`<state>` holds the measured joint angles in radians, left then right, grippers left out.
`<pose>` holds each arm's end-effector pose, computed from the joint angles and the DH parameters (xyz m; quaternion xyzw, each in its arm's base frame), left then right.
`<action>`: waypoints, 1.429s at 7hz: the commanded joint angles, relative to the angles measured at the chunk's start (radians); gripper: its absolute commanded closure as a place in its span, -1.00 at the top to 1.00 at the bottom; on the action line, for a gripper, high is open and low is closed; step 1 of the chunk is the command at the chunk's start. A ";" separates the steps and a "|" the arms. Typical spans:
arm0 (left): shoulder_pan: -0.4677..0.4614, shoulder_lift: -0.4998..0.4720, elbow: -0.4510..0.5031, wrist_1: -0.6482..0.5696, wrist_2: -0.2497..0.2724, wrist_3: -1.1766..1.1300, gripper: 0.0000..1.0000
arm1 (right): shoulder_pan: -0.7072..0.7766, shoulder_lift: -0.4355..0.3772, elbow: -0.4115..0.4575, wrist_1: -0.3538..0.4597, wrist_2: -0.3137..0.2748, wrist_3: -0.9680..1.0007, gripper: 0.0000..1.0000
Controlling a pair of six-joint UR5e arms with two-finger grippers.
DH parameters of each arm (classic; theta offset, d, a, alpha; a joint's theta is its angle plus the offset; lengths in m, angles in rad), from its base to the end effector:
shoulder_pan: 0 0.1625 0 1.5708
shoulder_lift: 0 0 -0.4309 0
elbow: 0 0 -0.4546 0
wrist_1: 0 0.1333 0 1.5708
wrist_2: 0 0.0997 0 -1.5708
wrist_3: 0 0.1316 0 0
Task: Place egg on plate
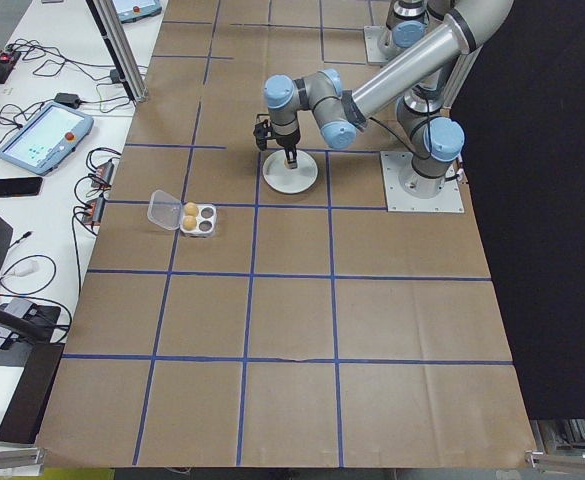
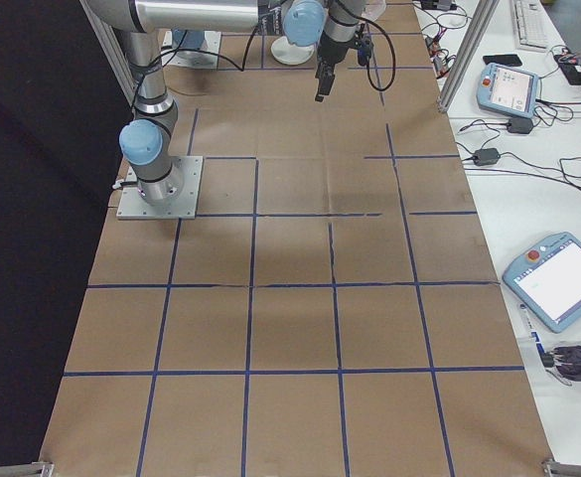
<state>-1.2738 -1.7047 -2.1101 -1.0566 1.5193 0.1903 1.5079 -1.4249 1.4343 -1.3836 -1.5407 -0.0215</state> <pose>0.0096 -0.5101 0.1605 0.0552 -0.9950 -0.0709 0.0441 0.0999 -0.5968 0.4361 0.0221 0.9948 0.0974 0.0191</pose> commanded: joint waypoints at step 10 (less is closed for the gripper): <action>0.005 0.070 0.381 -0.255 0.013 0.015 1.00 | 0.000 0.001 0.000 0.000 0.001 0.000 1.00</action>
<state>-1.2756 -1.5950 -1.8043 -1.2954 1.5313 0.2014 1.5079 -1.4246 1.4343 -1.3837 -1.5402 -0.0215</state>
